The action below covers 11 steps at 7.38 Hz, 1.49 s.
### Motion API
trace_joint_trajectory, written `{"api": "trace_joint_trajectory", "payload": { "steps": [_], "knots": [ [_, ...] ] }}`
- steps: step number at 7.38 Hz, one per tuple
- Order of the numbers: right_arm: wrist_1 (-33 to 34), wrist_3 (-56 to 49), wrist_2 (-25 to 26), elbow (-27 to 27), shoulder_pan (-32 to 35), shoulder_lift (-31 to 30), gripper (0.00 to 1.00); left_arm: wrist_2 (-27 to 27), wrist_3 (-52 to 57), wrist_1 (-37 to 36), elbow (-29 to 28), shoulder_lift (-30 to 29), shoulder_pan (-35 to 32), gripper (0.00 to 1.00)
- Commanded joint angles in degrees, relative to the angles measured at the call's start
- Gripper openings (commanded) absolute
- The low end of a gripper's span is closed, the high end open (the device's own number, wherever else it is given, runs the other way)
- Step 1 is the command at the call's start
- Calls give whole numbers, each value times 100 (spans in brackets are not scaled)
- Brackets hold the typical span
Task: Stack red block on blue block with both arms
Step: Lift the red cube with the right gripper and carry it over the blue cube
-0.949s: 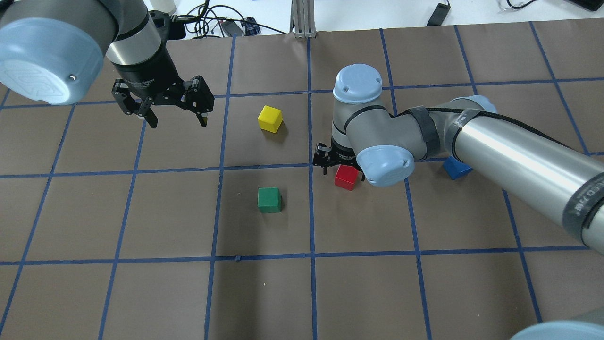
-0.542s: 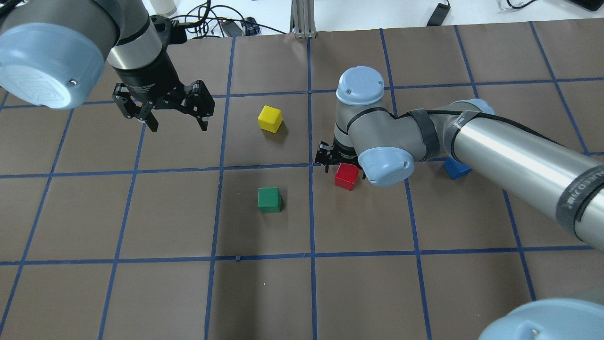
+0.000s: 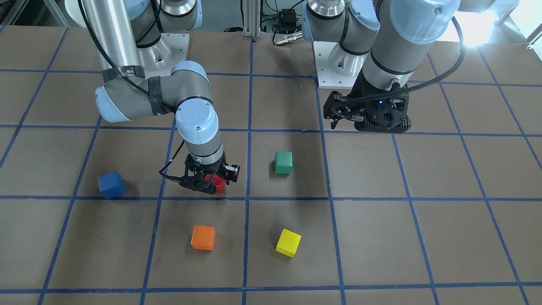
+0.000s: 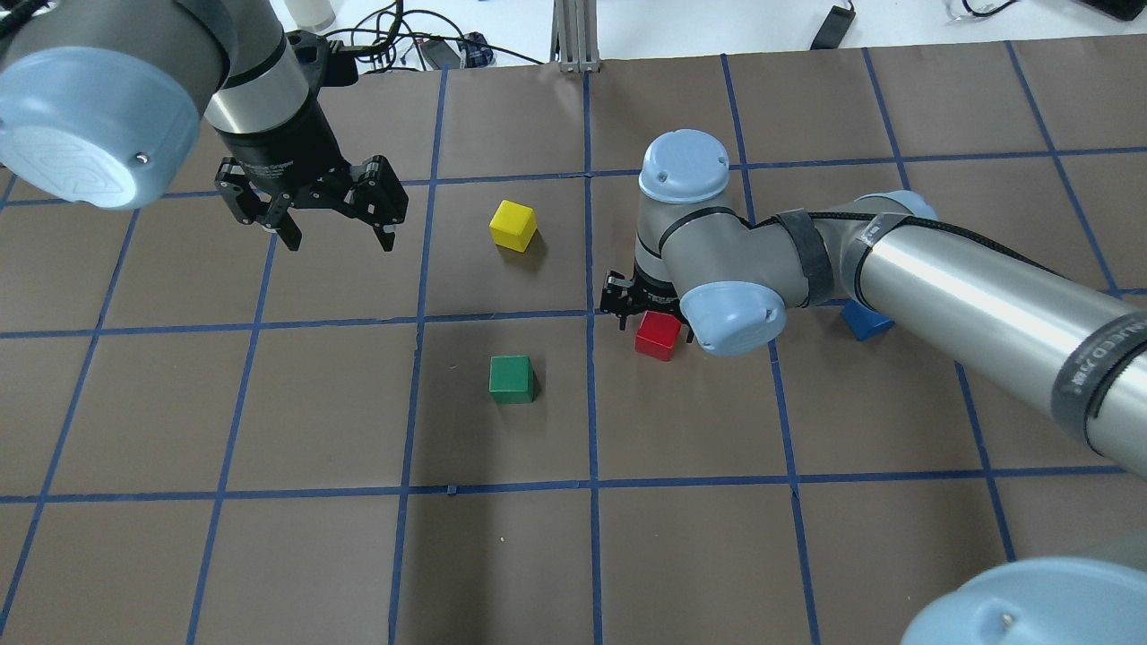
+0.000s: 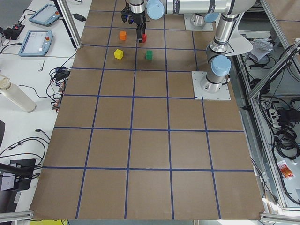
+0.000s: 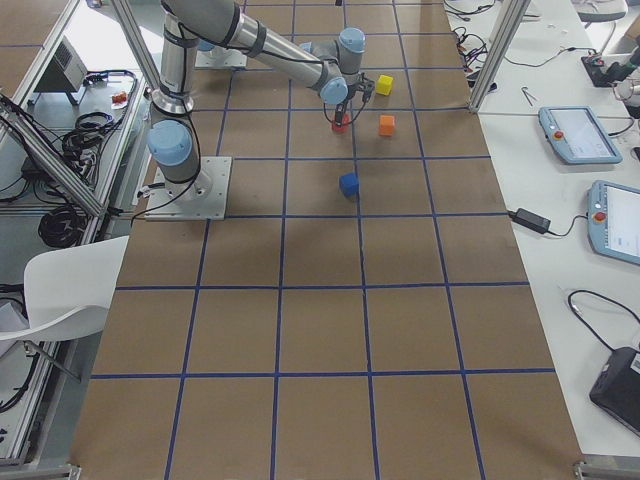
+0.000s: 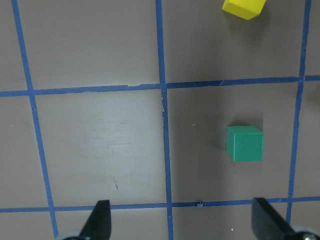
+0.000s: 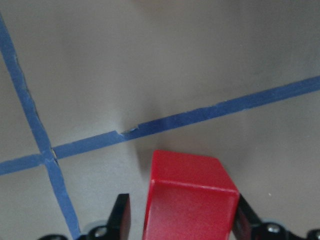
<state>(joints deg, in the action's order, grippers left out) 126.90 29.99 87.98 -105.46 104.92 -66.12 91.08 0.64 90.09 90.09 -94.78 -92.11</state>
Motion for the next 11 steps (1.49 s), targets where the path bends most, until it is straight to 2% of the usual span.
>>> {"api": "trace_joint_trajectory", "payload": {
  "steps": [1,2,3,4,7,9,11],
  "knots": [
    [10,25,9,0,-6,-15,17,-3,-2,-1,8,-5,0,100],
    [-16,16,26,43,-41,-85,11,-3,-2,-1,8,-23,0,100],
    [-155,-97,209,26,-181,-268,11,-3,-2,-1,8,-23,0,100],
    [-209,-542,159,0,-391,-522,13,6,-2,-1,-1,-23,0,100],
    [-1173,-3130,411,-9,-1243,-1147,12,-3,-2,-18,-1,-32,0,100],
    [-1438,-4391,448,-9,-1901,-1393,12,6,-2,-1,8,-32,0,100],
    [-1362,-5786,475,-280,-2596,-1526,12,-3,-2,-1,8,-32,0,100]
  ]
}}
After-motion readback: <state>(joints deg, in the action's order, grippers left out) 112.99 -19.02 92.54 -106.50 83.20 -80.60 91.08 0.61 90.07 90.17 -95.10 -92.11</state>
